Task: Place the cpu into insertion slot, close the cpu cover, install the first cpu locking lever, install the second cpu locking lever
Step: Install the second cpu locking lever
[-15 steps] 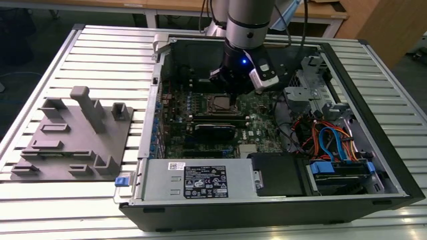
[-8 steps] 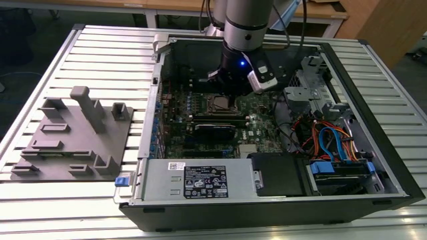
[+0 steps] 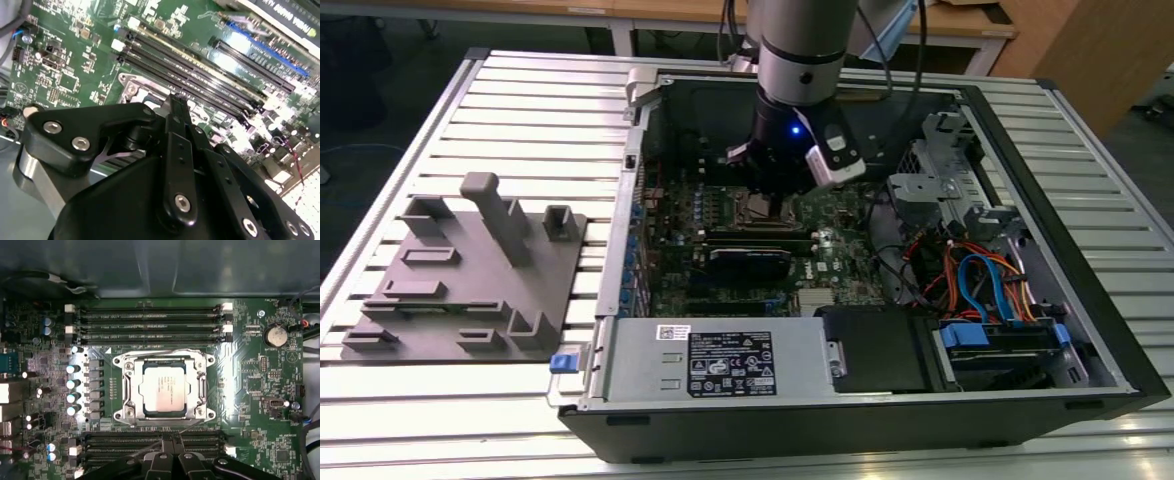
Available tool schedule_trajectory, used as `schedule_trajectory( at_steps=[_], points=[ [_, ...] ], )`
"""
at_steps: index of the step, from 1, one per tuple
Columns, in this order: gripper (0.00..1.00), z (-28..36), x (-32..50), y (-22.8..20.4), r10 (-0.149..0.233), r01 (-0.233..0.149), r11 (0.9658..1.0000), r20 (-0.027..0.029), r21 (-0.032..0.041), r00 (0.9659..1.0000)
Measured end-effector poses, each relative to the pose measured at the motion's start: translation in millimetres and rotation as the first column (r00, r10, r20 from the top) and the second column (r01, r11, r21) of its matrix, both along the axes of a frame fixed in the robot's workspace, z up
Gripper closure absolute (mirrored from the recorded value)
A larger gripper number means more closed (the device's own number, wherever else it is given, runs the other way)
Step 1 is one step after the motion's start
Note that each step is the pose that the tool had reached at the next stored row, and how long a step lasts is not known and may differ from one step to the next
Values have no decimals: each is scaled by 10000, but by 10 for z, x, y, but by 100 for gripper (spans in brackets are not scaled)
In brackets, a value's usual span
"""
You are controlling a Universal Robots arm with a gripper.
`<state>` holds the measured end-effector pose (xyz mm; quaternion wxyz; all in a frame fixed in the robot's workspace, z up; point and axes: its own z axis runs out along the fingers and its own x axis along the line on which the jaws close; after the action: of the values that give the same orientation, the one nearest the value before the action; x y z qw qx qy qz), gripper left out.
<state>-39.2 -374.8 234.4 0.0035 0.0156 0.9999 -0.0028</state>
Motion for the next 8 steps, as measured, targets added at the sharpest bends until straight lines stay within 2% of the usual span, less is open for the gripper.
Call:
schedule_trajectory(
  at_steps=[3, 8],
  points=[
    [89, -7, -16, -20, -2, 2, 9999, -21, 137, 10000],
    [89, -44, -53, -36, 0, 1, 9998, -53, 186, 10000]
  ],
)
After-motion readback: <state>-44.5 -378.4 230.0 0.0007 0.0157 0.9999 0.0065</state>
